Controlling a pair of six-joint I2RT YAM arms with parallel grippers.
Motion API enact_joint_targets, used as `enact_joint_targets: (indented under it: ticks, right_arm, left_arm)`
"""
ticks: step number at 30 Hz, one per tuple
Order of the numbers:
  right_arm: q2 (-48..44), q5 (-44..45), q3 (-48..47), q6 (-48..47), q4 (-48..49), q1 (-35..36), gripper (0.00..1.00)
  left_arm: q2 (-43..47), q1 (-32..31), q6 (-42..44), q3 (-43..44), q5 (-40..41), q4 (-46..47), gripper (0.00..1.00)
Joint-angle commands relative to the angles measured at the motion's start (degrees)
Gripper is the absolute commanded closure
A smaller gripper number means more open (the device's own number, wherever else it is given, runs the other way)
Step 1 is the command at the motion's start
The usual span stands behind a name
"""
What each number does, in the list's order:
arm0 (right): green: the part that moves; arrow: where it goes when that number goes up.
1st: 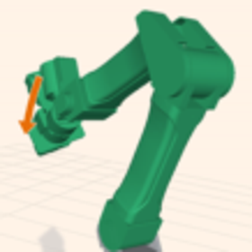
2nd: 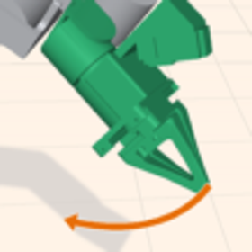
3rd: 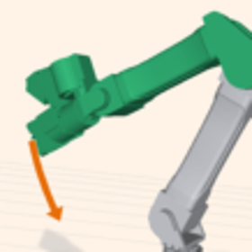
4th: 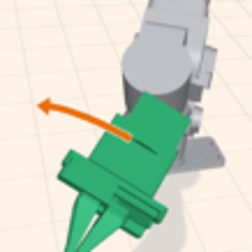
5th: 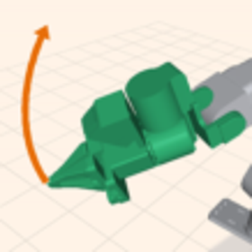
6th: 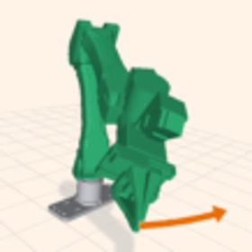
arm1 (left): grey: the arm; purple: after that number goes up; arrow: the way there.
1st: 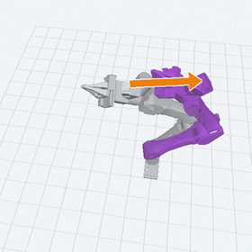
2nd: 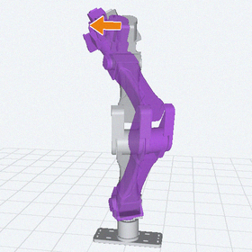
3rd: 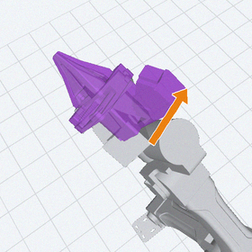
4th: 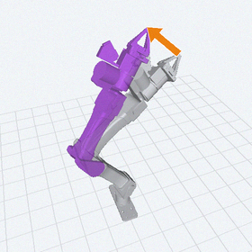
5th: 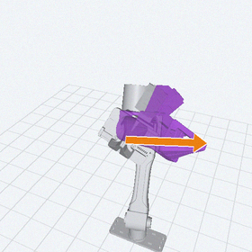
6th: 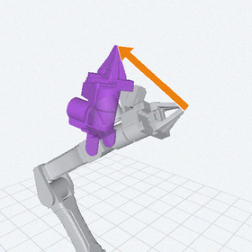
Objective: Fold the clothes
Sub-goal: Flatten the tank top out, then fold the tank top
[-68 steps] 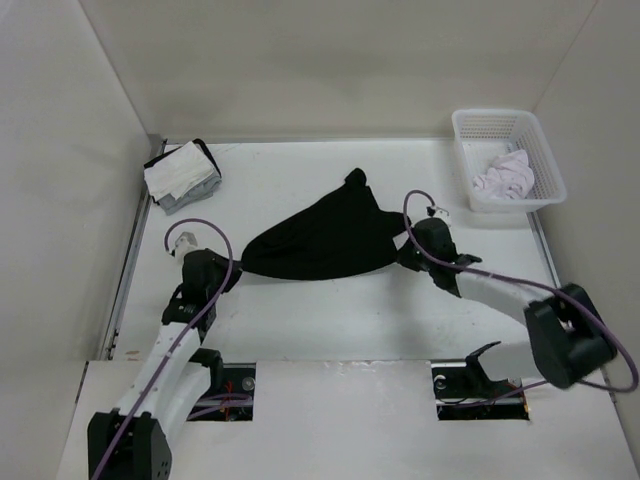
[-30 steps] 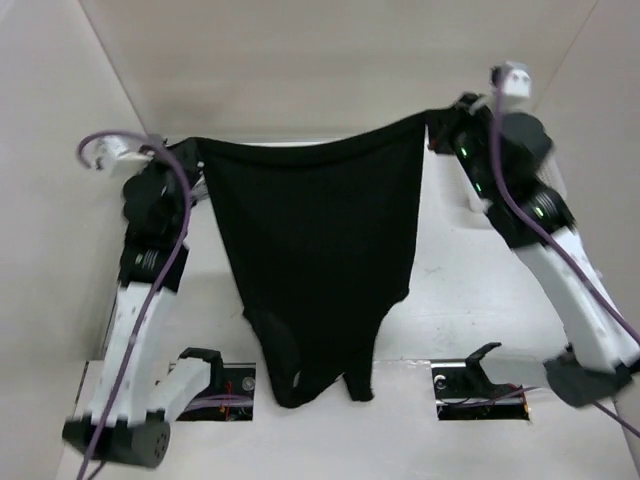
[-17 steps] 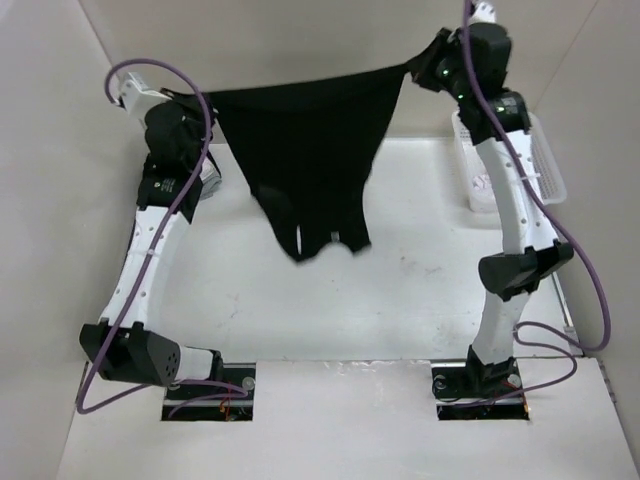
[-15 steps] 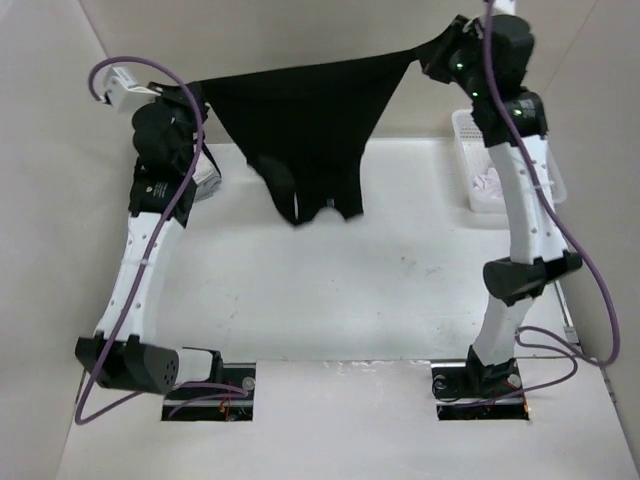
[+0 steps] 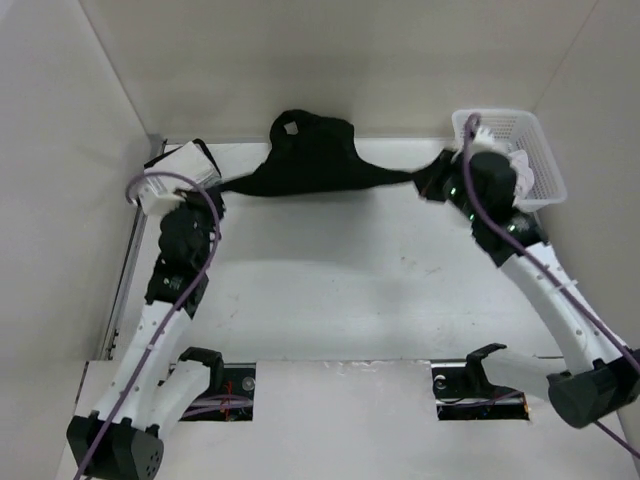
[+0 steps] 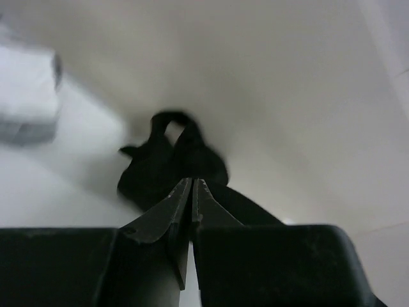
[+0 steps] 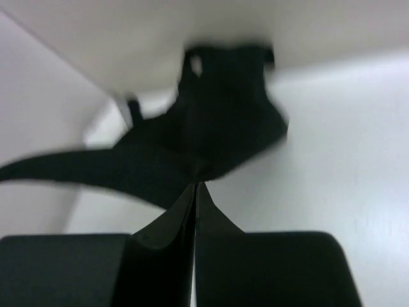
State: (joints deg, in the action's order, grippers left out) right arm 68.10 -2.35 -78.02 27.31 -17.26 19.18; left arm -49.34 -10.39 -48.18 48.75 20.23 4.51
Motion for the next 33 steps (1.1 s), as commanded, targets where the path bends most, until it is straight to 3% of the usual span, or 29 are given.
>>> enact_joint_targets:
  ticks: [1, 6, 10, 15, 20, 22, 26, 30, 33]
  right_arm:
    - [-9.35, 2.87, 17.58, 3.53, 8.28, 5.1, 0.99]
    - [-24.82, 7.7, 42.73, 10.64, 9.35, 15.82, 1.0]
    - [-35.2, 11.82, 52.86, 17.67, 3.04, 26.89, 1.0]
    - [-45.23, 20.7, 55.08, 28.13, -7.77, 43.67, 1.0]
    - [-39.47, 27.83, 49.3, 29.48, -9.73, 53.8, 1.0]
    - [-33.93, 28.02, 45.69, 24.05, -6.84, 49.88, 1.0]
    - [-22.33, 16.45, 39.62, 11.83, 5.44, 31.1, 1.0]
    - [-7.84, 2.38, 31.46, 7.76, 17.23, 12.98, 1.0]
    - [5.95, -3.26, 21.28, 7.58, 22.08, 4.79, 1.0]
  left_arm:
    - [9.67, -1.69, -2.44, -12.77, 1.83, -2.13, 0.97]
    - [26.98, -4.06, -2.97, -22.72, 0.69, -18.53, 0.97]
    - [35.17, -6.52, -8.32, -22.56, -0.19, -35.07, 0.97]
    - [46.42, -8.9, -11.49, -20.37, 0.42, -50.01, 0.97]
    - [47.68, -7.14, -11.85, -18.61, 0.51, -50.58, 0.96]
    - [44.62, -6.18, -10.54, -18.87, 0.86, -45.24, 0.96]
    - [30.05, -4.6, -8.33, -19.66, 2.35, -26.01, 0.96]
    - [8.37, -3.45, -7.89, -16.52, 5.6, -4.14, 0.96]
    - [-9.48, -2.75, -6.75, -8.97, 7.1, 6.7, 0.96]
